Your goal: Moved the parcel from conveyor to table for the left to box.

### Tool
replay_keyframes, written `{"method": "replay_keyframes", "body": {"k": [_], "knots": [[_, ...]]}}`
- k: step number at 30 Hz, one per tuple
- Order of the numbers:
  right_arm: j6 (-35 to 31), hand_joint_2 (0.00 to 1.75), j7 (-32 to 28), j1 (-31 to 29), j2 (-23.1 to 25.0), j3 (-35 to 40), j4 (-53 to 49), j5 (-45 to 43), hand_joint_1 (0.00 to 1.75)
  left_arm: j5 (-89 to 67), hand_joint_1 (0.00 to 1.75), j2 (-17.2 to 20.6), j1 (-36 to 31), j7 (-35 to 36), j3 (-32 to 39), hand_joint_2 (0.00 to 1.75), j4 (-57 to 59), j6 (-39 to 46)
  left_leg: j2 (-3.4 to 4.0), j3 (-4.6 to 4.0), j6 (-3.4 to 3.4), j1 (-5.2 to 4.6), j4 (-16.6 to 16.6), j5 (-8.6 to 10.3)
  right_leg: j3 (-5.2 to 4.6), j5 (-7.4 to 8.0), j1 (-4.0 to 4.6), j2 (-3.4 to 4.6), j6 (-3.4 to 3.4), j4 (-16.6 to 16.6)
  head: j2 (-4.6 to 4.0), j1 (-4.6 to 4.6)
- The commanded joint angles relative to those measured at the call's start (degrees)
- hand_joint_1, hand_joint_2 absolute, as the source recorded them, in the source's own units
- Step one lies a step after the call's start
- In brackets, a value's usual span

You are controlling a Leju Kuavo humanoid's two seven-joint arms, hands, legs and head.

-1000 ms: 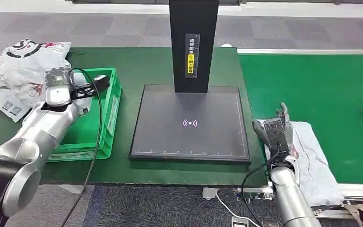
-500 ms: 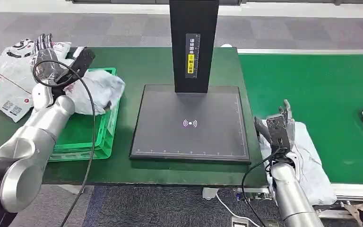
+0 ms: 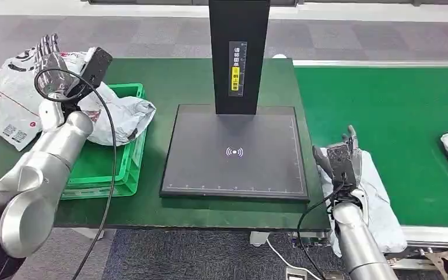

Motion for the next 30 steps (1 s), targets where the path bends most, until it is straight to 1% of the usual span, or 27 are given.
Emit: {"method": "replay_keyframes", "body": {"k": [1, 2, 3, 4, 5, 6, 7, 8, 9, 10, 12, 13, 14, 17, 18, 21, 23, 24, 25, 27, 29, 30], "knots": [[-0.12, 1.75, -0.13, -2.60, -0.63, 2.99, 4.17, -0.45, 0.00, 6.73, 0.00, -2.90, -3.58, -7.59, 8.38, 0.00, 1.67, -1.31, -0.04, 0.01, 0.00, 0.06, 0.04, -0.03, 0.05, -0.01, 0.05, 0.04, -0.01, -0.02, -0.02, 0.00], [-0.27, 1.75, -0.34, -2.34, -0.80, 2.89, 4.20, -0.55, 0.00, 11.84, 0.00, -4.87, -3.50, -15.19, 10.99, 0.00, 0.99, -5.16, -0.09, 0.05, 0.00, 0.11, 0.04, -0.04, 0.13, -0.01, 0.10, 0.01, -0.02, -0.07, 0.00, 0.00], [-0.46, 1.75, -0.57, -2.27, -0.96, 2.90, 4.40, -0.41, 0.00, 16.26, 0.00, -6.62, -3.38, -19.66, 13.40, 0.00, 0.70, -10.61, -0.15, 0.10, 0.00, 0.14, 0.00, -0.04, 0.22, -0.01, 0.13, -0.02, -0.02, -0.14, -0.02, 0.00], [-0.31, 1.75, -0.71, -2.44, -1.06, 2.96, 4.83, -0.37, 0.00, 19.47, 0.00, -8.38, -3.09, -22.53, 14.89, 0.00, 0.82, -15.72, -0.19, 0.01, 0.00, 0.09, 0.03, -0.02, 0.11, -0.03, 0.08, -0.10, -0.01, -0.05, -0.02, 0.00], [-0.20, 1.75, -1.23, -2.95, -0.99, 3.03, 5.58, -0.32, 0.00, 23.01, 0.00, -10.16, -2.29, -25.46, 16.23, 1.75, 0.50, -21.57, -0.32, 0.07, 0.01, 0.12, 0.00, 0.00, 0.22, -0.04, 0.11, -0.21, -0.01, -0.13, -0.02, 0.00], [-0.13, 1.75, -1.82, -3.89, -0.64, 3.17, 6.61, -0.20, 0.00, 25.52, 0.00, -12.22, -0.95, -26.78, 16.38, 1.75, 0.34, -26.25, -0.27, 0.03, 0.01, 0.07, 0.01, 0.00, 0.15, -0.04, 0.06, -0.21, 0.00, -0.08, -0.02, 0.00], [0.27, 1.75, -2.25, -4.70, -0.09, 3.22, 7.23, -0.35, 0.00, 28.82, 0.00, -13.84, 0.20, -27.72, 17.12, 1.75, 0.76, -34.31, -0.36, 0.13, 0.03, 0.08, -0.04, 0.01, 0.30, -0.04, 0.07, -0.27, 0.01, -0.18, 0.00, 0.00], [0.78, 1.75, -2.37, -5.41, 0.60, 3.22, 7.63, -0.63, 0.00, 30.35, 0.00, -15.47, 1.66, -28.60, 16.90, 1.75, 0.91, -38.52, -0.32, 0.10, 0.03, 0.00, -0.04, 0.02, 0.21, -0.03, -0.01, -0.27, 0.02, -0.12, 0.00, 0.00], [2.13, 1.75, -2.29, -6.43, 1.60, 3.26, 8.35, -1.24, 0.00, 32.74, 0.00, -17.44, 3.68, -29.15, 16.32, 1.75, 0.89, -45.01, -0.31, 0.19, 0.04, 0.04, -0.07, 0.00, 0.32, -0.02, 0.03, -0.23, 0.02, -0.19, 0.00, 0.00], [2.85, 1.75, -2.15, -6.90, 2.31, 3.24, 8.52, -1.69, 0.00, 32.90, 0.00, -18.87, 4.95, -29.36, 15.54, 1.75, 1.09, -45.85, -0.46, 0.18, 0.07, -0.04, -0.11, 0.04, 0.35, -0.02, -0.06, -0.39, 0.04, -0.18, -0.02, 0.00], [4.34, 1.75, -2.25, -7.82, 3.57, 3.83, 9.28, -2.13, 0.00, 32.73, 0.00, -21.71, 8.18, -31.39, 12.03, 1.75, 0.20, -47.39, -0.34, 0.19, 0.09, -0.05, -0.13, 0.03, 0.39, 0.02, -0.07, -0.29, 0.03, -0.23, -0.02, 0.02], [4.69, 1.75, -2.29, -8.00, 3.86, 4.19, 9.59, -2.11, 0.00, 33.01, 0.00, -22.41, 8.99, -31.46, 11.15, 1.75, 0.41, -48.55, -0.42, 0.22, 0.09, -0.08, -0.14, 0.02, 0.44, -0.01, -0.09, -0.34, 0.04, -0.23, -0.02, 0.02], [4.82, 1.75, -2.26, -8.13, 4.15, 4.15, 9.94, -2.48, 0.00, 33.42, 0.00, -23.23, 10.00, -31.55, 10.57, 1.75, 0.47, -48.56, -0.33, 0.13, 0.08, -0.09, -0.06, -0.01, 0.32, 0.01, -0.11, -0.26, 0.05, -0.16, 0.00, 0.00], [4.73, 1.75, -2.52, -8.15, 4.08, 4.19, 10.28, -2.63, 0.00, 33.80, 0.00, -23.33, 10.28, -31.64, 10.01, 1.75, 0.15, -48.50, -0.28, 0.10, 0.08, -0.16, -0.05, -0.04, 0.23, -0.01, -0.17, -0.20, 0.03, -0.10, -0.02, 0.00], [5.49, 1.75, -2.96, -8.50, 3.95, 4.47, 11.05, -3.21, 0.00, 35.44, 0.00, -23.04, 10.47, -30.17, 8.74, 1.75, -0.05, -50.78, -0.22, 0.19, 0.05, -0.12, -0.08, -0.07, 0.30, -0.01, -0.13, -0.11, -0.01, -0.16, -0.02, 0.02], [6.73, 1.75, -3.59, -9.21, 4.24, 4.53, 13.10, -4.89, 0.00, 37.95, 0.00, -24.21, 12.02, -29.28, 5.35, 1.75, 0.32, -51.22, -0.27, 0.08, 0.06, -0.10, -0.02, -0.07, 0.19, -0.01, -0.07, -0.17, 0.00, -0.12, 0.00, 0.00], [5.40, 1.75, -4.10, -9.48, 4.18, 4.82, 14.50, -4.91, 0.00, 38.09, 0.00, -25.01, 12.84, -29.45, 3.38, 1.75, 0.82, -49.65, -0.29, 0.05, 0.08, -0.13, -0.02, -0.06, 0.16, -0.02, -0.05, -0.20, 0.05, -0.11, 0.00, 0.00], [1.27, 1.75, -4.28, -9.52, 3.97, 5.34, 15.25, -3.34, 0.00, 37.86, 0.00, -25.01, 13.19, -29.61, 0.94, 1.75, 1.10, -48.32, -0.27, 0.11, 0.07, -0.11, -0.04, -0.07, 0.22, -0.01, 0.00, -0.15, 0.03, -0.15, -0.02, 0.02], [0.17, 1.75, -4.16, -9.51, 3.85, 5.42, 15.67, -3.03, 0.00, 38.63, 0.00, -25.01, 13.37, -29.96, -0.19, 1.75, 1.42, -47.93, -0.31, 0.05, 0.09, -0.13, -0.03, -0.05, 0.17, -0.03, 0.00, -0.22, 0.04, -0.12, -0.02, 0.00], [0.23, 1.75, -4.37, -9.42, 3.69, 5.42, 15.74, -3.15, 0.00, 39.19, 0.00, -25.01, 13.45, -30.13, -0.83, 1.75, 1.54, -47.69, -0.24, 0.15, 0.09, -0.15, -0.11, -0.05, 0.24, -0.03, -0.04, -0.14, 0.04, -0.19, 0.00, 0.02], [0.26, 1.75, -4.43, -9.41, 3.64, 5.44, 15.72, -3.23, 0.00, 39.72, 0.00, -25.01, 13.46, -29.95, -1.21, 1.75, 1.32, -47.55, -0.25, 0.03, 0.08, -0.14, -0.02, -0.06, 0.13, -0.04, -0.05, -0.17, 0.04, -0.09, 0.00, 0.00], [-0.38, 1.75, -3.66, -9.38, 3.66, 5.27, 15.79, -3.23, 0.00, 40.10, 0.00, -24.97, 13.50, -29.59, -1.48, 1.75, 1.13, -47.35, -0.23, 0.10, 0.08, -0.06, -0.03, -0.09, 0.23, -0.04, 0.01, -0.12, 0.03, -0.16, 0.00, 0.02]]}}
